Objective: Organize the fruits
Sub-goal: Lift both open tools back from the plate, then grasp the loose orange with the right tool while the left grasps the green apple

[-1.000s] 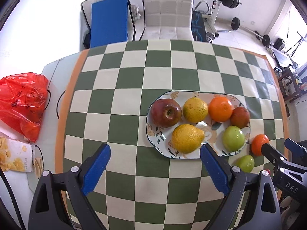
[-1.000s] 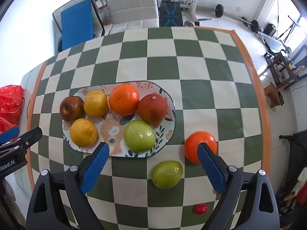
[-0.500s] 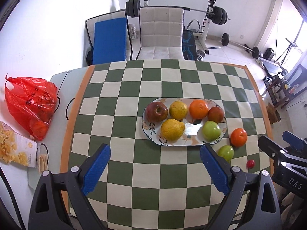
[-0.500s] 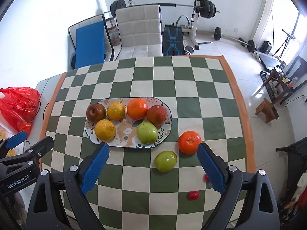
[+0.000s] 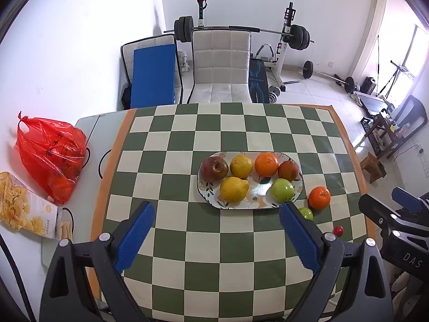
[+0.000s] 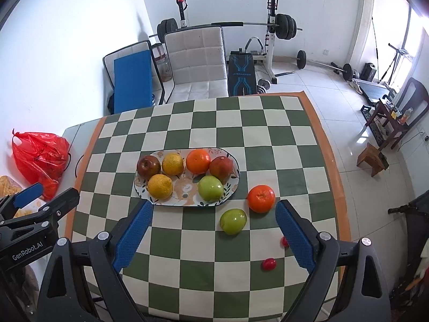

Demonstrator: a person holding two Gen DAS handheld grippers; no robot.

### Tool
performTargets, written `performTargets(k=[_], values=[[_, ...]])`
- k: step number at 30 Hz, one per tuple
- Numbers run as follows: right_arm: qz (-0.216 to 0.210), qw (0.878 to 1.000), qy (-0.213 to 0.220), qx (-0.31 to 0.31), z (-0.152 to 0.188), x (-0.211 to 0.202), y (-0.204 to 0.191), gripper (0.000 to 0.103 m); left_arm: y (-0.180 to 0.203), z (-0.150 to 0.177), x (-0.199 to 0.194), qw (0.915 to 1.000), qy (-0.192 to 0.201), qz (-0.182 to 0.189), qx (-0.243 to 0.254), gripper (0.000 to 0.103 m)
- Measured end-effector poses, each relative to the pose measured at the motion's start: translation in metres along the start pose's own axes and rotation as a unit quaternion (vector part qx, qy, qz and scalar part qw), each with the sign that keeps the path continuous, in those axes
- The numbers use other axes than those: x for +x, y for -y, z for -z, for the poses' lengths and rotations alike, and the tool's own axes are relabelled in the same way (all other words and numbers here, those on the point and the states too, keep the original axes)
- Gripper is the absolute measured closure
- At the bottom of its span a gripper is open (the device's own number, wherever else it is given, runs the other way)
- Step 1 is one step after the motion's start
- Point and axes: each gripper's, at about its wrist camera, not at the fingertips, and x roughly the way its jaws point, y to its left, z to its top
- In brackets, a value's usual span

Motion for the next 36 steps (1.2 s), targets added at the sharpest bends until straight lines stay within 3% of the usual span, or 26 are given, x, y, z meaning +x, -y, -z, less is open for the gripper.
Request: performTargets(k=[10, 12, 14, 17, 18, 19, 22, 28, 33, 36], values=[[-0.019, 1.0, -0.01, 0.011, -0.005, 0.009, 0.005, 0.008, 0.003, -0.004, 0.015, 0.9996, -0.015, -0.025, -0.004, 0.007], [-0.05, 0.998, -0.025, 0.029, -0.006, 0.021, 0.012, 0.008, 0.007, -0.004, 0.03, 0.999, -0.028, -0.034, 0.001, 0.0], [-0.072, 0.995, -0.046, 0.052, -0.005, 0.039, 0.025, 0.008, 0.013, -0.001, 0.048, 0.9979, -0.046, -0.044, 0.012, 0.0], [-0.06, 0.993, -0.07, 0.073, 0.0, 0.07, 0.047, 0.008, 0.028, 0.004, 0.077, 0.994, -0.076, -0.069, 0.039, 0.0], [-0.05, 0.993, -0.08, 0.076, 0.002, 0.081, 0.054, 0.011, 0.033, 0.007, 0.087, 0.9926, -0.085, -0.073, 0.046, 0.0], [-0.045, 0.992, -0.088, 0.079, 0.004, 0.094, 0.063, 0.02, 0.038, 0.01, 0.098, 0.9911, -0.097, -0.076, 0.05, 0.0], [-0.044, 0.987, -0.118, 0.096, 0.007, 0.136, 0.084, 0.029, 0.055, 0.018, 0.136, 0.9854, -0.145, -0.071, 0.055, 0.0], [-0.039, 0.975, -0.189, 0.112, 0.006, 0.226, 0.117, 0.029, 0.09, 0.033, 0.196, 0.9684, -0.239, -0.039, 0.061, 0.0], [-0.046, 0.968, -0.224, 0.108, 0.005, 0.277, 0.126, 0.027, 0.117, 0.037, 0.217, 0.9605, -0.268, -0.023, 0.074, 0.0], [-0.023, 0.97, -0.232, 0.072, 0.005, 0.294, 0.127, 0.031, 0.133, 0.036, 0.224, 0.9578, -0.278, -0.004, 0.072, 0.0]])
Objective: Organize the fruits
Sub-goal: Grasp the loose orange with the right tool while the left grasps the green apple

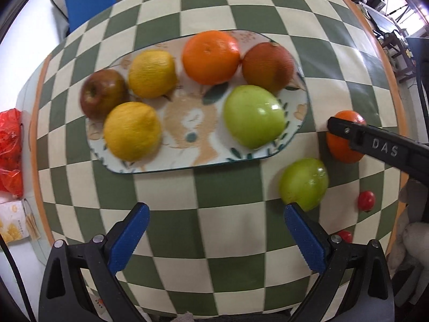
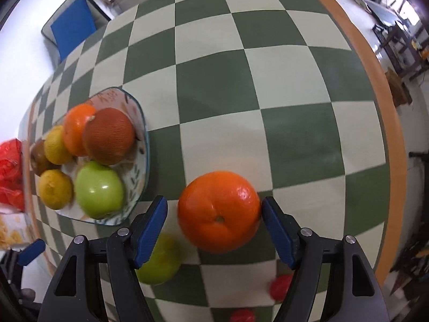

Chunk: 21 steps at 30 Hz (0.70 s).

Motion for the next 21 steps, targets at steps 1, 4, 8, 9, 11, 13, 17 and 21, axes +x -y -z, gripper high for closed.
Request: performTargets(k=[1, 4, 8, 9, 11, 13, 17, 21], values=[[0.001, 1.0, -0.002, -0.005, -0.001, 0.002, 0.001, 0.036, 0.005, -0.001, 0.002, 1.0, -0.002, 0.003, 0.003, 0.0], [-0.009, 1.0, -0.005, -0.02, 0.0, 0.003, 0.009, 0.036, 0.025, -0.005, 0.011, 0.9994, -0.021, 0.019, 0.019, 0.0], [-0.018, 1.0, -0.014, -0.007, 0.006, -0.001, 0.033, 0.036, 0.056, -0.011, 0.023, 0.9975, -0.039, 0.039, 0.045, 0.0], [-0.025, 1.0, -0.018, 0.002, 0.008, -0.002, 0.041, 0.036, 0.063, -0.012, 0.025, 0.997, -0.039, 0.042, 0.053, 0.0], [-0.029, 0.999, -0.021, 0.008, 0.011, -0.005, 0.049, 0.036, 0.078, -0.013, 0.031, 0.9958, -0.039, 0.043, 0.07, 0.001], [-0.035, 0.999, -0.025, 0.014, 0.012, -0.006, 0.055, 0.036, 0.09, -0.013, 0.035, 0.9945, -0.041, 0.045, 0.085, 0.007], [-0.049, 0.998, -0.027, 0.022, 0.009, -0.003, 0.063, 0.036, 0.109, -0.012, 0.044, 0.9925, -0.041, 0.013, 0.115, 0.044], [-0.055, 0.998, -0.026, 0.031, 0.005, -0.001, 0.065, 0.036, 0.107, -0.01, 0.044, 0.9933, -0.034, 0.02, 0.109, 0.049]])
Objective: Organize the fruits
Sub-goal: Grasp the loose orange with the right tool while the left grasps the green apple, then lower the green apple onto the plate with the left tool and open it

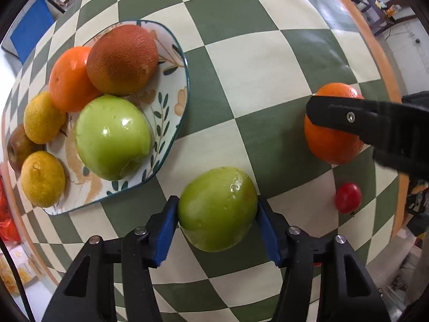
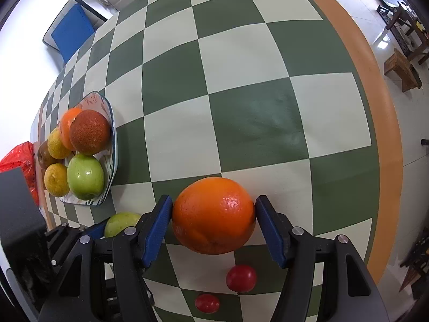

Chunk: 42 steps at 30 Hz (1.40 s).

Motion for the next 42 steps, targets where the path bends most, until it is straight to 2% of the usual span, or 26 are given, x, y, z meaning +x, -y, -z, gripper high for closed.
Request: performTargets(k=[7, 12, 15, 19, 24, 27, 29, 34, 37, 42], values=[[-0.003, 1.0, -0.003, 0.0, -0.013, 0.009, -0.004, 0.036, -0.033, 0.03, -0.013, 0.9995, 0.009, 0.012, -0.029, 0.049], [0.012, 1.0, -0.006, -0.013, -0.021, 0.017, -0.018, 0.036, -0.074, 0.056, -0.018, 0.9979, 0.011, 0.018, -0.062, 0.049], [-0.022, 0.999, -0.027, -0.017, -0.01, 0.023, -0.032, 0.036, -0.1, 0.066, -0.008, 0.9954, -0.001, 0.027, -0.092, 0.049], [-0.012, 0.997, -0.037, -0.067, 0.012, 0.032, -0.067, 0.036, -0.118, 0.069, 0.009, 0.9911, -0.015, 0.043, -0.125, 0.049], [0.019, 0.995, -0.02, -0.097, 0.022, 0.037, -0.092, 0.036, -0.125, 0.067, 0.015, 0.9906, -0.002, 0.048, -0.128, 0.049], [0.021, 0.995, -0.02, -0.095, 0.02, 0.039, -0.096, 0.036, -0.121, 0.061, 0.016, 0.9904, 0.003, 0.046, -0.13, 0.049], [0.016, 0.996, -0.026, -0.088, 0.017, 0.043, -0.098, 0.036, -0.118, 0.045, 0.01, 0.9897, 0.004, 0.05, -0.134, 0.049], [0.009, 0.997, -0.019, -0.069, 0.019, 0.043, -0.09, 0.035, -0.129, 0.041, 0.003, 0.9898, 0.023, 0.048, -0.132, 0.049], [0.002, 0.998, -0.017, -0.059, 0.022, 0.042, -0.08, 0.036, -0.128, 0.056, -0.017, 0.9903, 0.033, 0.047, -0.126, 0.049], [-0.039, 0.999, -0.023, -0.019, 0.022, 0.042, -0.064, 0.036, -0.132, 0.064, -0.041, 0.99, 0.055, 0.053, -0.119, 0.049]])
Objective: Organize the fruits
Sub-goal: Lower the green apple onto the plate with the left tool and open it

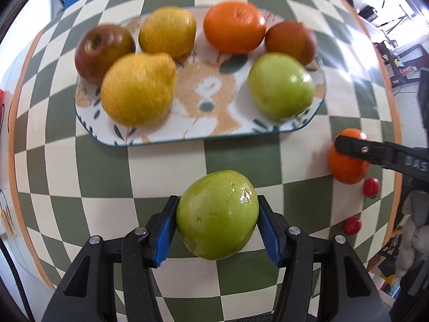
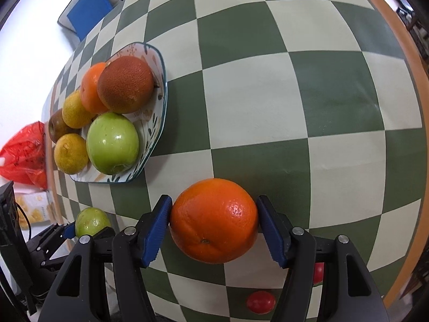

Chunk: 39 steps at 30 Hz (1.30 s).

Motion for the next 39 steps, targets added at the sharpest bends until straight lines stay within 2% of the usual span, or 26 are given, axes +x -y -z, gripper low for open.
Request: performTargets(k=[4, 6, 9, 11, 13, 18, 22, 26, 31, 33, 35, 37, 39], values=[[-0.028, 0.999, -0.003, 0.022, 0.001, -0.003, 0.011, 0.036, 0.001, -0.01, -0.035, 0.9993, 0.019, 0.033, -0.001, 0.049], [-0.046, 0.998, -0.001, 0.032, 0.001, -0.007, 0.013, 0.036, 0.001, -0.027, -0.062, 0.9976, 0.033, 0.06, -0.011, 0.049], [-0.083, 0.995, 0.01, 0.046, -0.002, -0.019, 0.01, 0.036, -0.002, -0.051, -0.083, 0.9954, 0.059, 0.073, -0.019, 0.049], [-0.106, 0.993, 0.021, 0.052, -0.01, -0.028, 0.004, 0.036, -0.006, -0.063, -0.079, 0.9951, 0.065, 0.069, -0.027, 0.049], [-0.122, 0.99, 0.038, 0.053, -0.022, -0.041, -0.003, 0.036, -0.01, -0.079, -0.072, 0.9956, 0.055, 0.068, -0.034, 0.049], [-0.122, 0.989, 0.078, 0.036, -0.065, -0.067, -0.029, 0.036, -0.016, -0.107, -0.042, 0.9967, 0.012, 0.063, -0.05, 0.049], [-0.109, 0.99, 0.093, 0.016, -0.104, -0.075, -0.052, 0.036, -0.015, -0.113, -0.029, 0.9975, -0.01, 0.049, -0.05, 0.049], [-0.081, 0.993, 0.087, -0.008, -0.139, -0.06, -0.08, 0.036, -0.014, -0.115, -0.019, 0.9972, -0.028, 0.045, -0.052, 0.049], [-0.079, 0.995, 0.055, -0.03, -0.163, -0.036, -0.094, 0.036, -0.022, -0.113, -0.013, 0.996, -0.034, 0.045, -0.07, 0.048], [-0.076, 0.996, 0.039, -0.035, -0.166, -0.025, -0.095, 0.036, -0.023, -0.114, -0.014, 0.9958, -0.027, 0.051, -0.072, 0.04], [-0.08, 0.996, 0.031, -0.031, -0.166, -0.016, -0.092, 0.036, -0.026, -0.114, -0.017, 0.9956, -0.021, 0.055, -0.073, 0.025], [-0.085, 0.996, 0.013, -0.031, -0.166, -0.008, -0.089, 0.035, -0.029, -0.113, -0.021, 0.9948, -0.018, 0.062, -0.079, 0.019], [-0.088, 0.996, 0.014, -0.03, -0.166, -0.007, -0.087, 0.035, -0.032, -0.111, -0.025, 0.9947, -0.012, 0.061, -0.083, 0.015]])
